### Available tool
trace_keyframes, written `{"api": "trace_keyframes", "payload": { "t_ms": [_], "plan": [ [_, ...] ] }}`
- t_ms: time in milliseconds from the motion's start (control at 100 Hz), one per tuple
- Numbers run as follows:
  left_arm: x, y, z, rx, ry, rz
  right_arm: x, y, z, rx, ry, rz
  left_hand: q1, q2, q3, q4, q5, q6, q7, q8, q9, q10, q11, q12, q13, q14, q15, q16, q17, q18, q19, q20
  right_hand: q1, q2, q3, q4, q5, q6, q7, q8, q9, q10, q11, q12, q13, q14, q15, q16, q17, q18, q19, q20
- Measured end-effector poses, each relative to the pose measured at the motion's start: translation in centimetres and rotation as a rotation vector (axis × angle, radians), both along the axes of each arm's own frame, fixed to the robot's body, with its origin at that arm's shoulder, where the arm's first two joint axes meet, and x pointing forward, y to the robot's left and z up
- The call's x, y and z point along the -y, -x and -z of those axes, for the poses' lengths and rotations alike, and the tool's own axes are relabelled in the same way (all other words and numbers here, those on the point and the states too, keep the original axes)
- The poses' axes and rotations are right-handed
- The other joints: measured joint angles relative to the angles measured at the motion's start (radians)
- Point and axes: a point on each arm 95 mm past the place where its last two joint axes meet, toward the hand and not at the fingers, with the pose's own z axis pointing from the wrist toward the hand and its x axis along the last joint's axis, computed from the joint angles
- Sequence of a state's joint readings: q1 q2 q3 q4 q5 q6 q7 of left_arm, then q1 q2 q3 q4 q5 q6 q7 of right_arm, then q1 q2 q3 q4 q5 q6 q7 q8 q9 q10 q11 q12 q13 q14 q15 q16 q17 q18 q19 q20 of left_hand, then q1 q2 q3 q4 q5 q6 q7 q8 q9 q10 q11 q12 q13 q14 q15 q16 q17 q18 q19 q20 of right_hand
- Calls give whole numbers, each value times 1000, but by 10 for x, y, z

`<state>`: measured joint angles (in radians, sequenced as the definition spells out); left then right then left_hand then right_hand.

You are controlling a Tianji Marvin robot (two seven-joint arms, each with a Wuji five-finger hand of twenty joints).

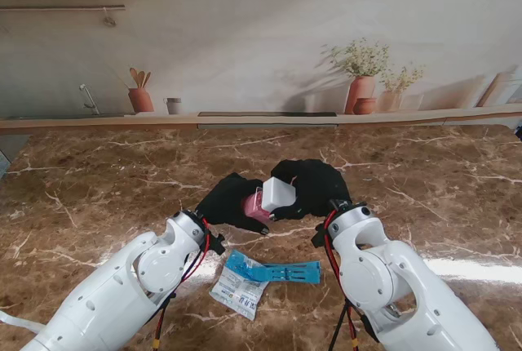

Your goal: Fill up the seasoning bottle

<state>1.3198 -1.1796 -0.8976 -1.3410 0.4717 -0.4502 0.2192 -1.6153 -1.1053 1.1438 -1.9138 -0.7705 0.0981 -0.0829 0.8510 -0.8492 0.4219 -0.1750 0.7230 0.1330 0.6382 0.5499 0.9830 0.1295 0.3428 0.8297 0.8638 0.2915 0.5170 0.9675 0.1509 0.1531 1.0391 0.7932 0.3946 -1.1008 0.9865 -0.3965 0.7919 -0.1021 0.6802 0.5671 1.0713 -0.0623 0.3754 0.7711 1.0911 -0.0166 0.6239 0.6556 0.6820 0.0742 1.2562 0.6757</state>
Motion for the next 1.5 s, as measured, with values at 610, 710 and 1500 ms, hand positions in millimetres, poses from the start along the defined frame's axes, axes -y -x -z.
{"api": "trace_keyframes", "payload": {
  "t_ms": [610,710,1500],
  "plan": [
    [-4,4,5,-10,28,-30,-10,-2,10,12,-8,6,0,-3,0,0,0,4,0,17,1,0,0,6,6,-2,0,10,0,-6,0,0,2,0,0,0,0,5,2,0,0,2,-2,0,0,3,0,11,-1,0,3,0],
    [-4,4,5,-6,27,-29,-12,-3,11,20,14,4,0,-3,0,0,0,6,1,23,2,0,1,6,10,-2,0,10,0,-10,0,0,4,0,0,0,0,5,2,-2,0,2,-2,0,0,3,0,11,-5,1,11,0],
    [-1,7,3,21,75,-56,-21,-4,12,49,159,53,0,-4,0,-11,0,16,4,36,2,-4,3,17,19,-1,0,13,0,-19,0,0,-264,266,2,167,22,29,-150,194,23,-23,104,-92,-5,-1,49,23,-70,11,37,11]
  ]
}}
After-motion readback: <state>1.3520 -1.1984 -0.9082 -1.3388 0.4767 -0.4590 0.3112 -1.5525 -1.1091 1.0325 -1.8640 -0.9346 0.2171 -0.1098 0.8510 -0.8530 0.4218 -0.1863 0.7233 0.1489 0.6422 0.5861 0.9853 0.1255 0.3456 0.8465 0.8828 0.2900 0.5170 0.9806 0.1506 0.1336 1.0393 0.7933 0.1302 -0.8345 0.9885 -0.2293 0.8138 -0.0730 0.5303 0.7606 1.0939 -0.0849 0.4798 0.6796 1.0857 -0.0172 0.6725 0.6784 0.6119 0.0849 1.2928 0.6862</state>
